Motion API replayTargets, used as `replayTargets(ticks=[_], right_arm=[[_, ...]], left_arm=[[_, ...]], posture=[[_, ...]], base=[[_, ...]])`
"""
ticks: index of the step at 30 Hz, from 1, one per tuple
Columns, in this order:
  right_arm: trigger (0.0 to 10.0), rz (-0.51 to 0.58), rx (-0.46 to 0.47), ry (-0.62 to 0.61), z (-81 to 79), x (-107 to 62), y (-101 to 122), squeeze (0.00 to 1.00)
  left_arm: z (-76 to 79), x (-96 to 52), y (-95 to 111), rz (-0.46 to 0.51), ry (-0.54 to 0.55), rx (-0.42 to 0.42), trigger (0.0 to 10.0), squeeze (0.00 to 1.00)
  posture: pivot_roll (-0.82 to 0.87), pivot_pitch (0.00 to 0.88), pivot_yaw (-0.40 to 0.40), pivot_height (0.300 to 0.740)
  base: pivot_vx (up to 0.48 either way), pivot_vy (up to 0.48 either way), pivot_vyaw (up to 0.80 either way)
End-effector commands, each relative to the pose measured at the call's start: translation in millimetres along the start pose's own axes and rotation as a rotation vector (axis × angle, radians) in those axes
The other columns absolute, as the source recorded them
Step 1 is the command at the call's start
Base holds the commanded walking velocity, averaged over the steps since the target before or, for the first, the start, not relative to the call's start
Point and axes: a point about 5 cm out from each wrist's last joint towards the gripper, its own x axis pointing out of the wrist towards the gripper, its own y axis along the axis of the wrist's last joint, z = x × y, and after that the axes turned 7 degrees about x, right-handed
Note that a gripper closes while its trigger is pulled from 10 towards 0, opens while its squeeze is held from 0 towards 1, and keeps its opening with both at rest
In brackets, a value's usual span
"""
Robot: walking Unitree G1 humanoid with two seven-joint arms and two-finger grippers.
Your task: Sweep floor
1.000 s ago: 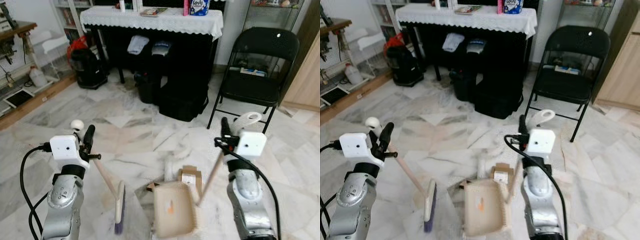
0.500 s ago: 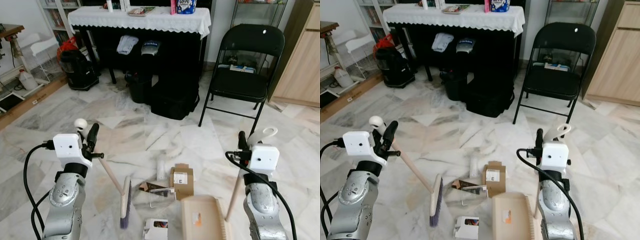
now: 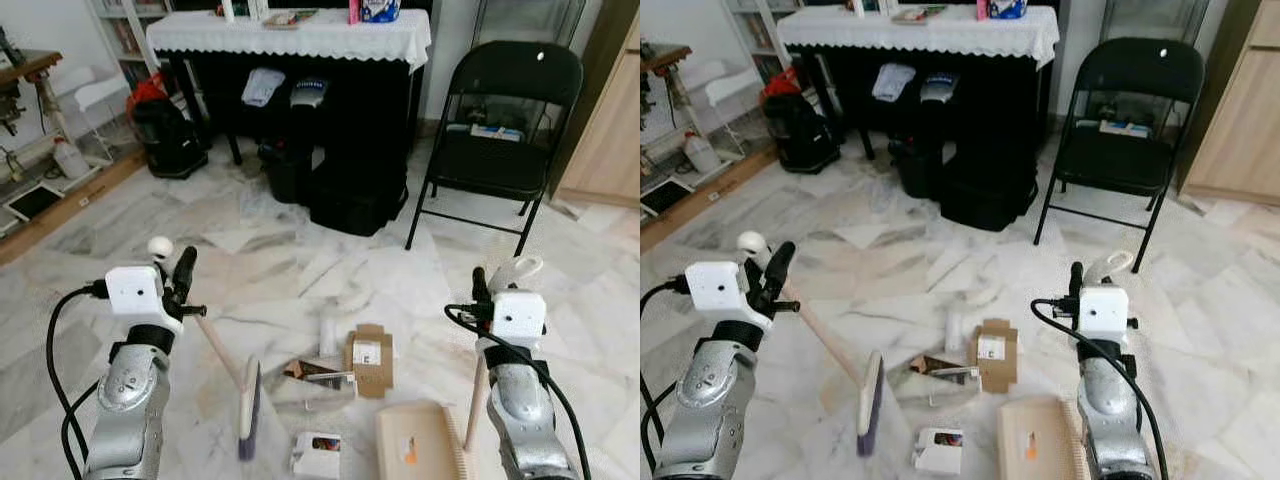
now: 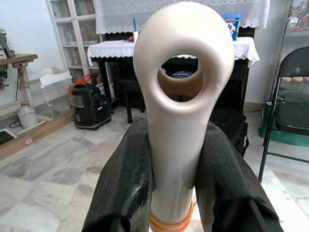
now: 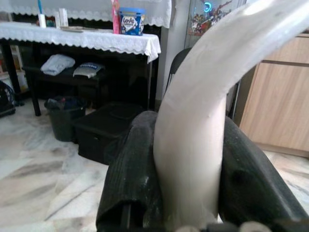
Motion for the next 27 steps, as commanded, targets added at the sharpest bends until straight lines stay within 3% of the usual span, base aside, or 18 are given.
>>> replayTargets(ticks=[1, 11, 27], right_arm=[[10.0, 0.015, 0.002, 0.012, -3.6, 2.4, 1, 0.00], [10.0, -0.053, -0.027, 0.018, -3.0, -0.4, -21, 0.00], [10.0, 0.058, -0.079, -0.060, 15.3, 8.1, -8, 0.00]], left_arm=[[-6.3, 5.4, 11, 0.058, 0.019, -0.001, 10.0, 0.00], [-6.4, 5.2, 14, 0.071, 0.013, -0.009, 10.0, 0.00], [-2.4, 5.2, 16, 0.081, -0.006, -0.020, 10.0, 0.00]], posture=[[0.05, 0.049, 0.102, 0.740], [0.06, 0.057, 0.102, 0.740], [0.06, 0.068, 0.107, 0.740]], base=[[0.000, 0.000, 0.00], [0.000, 0.000, 0.00], [0.000, 0.000, 0.00]])
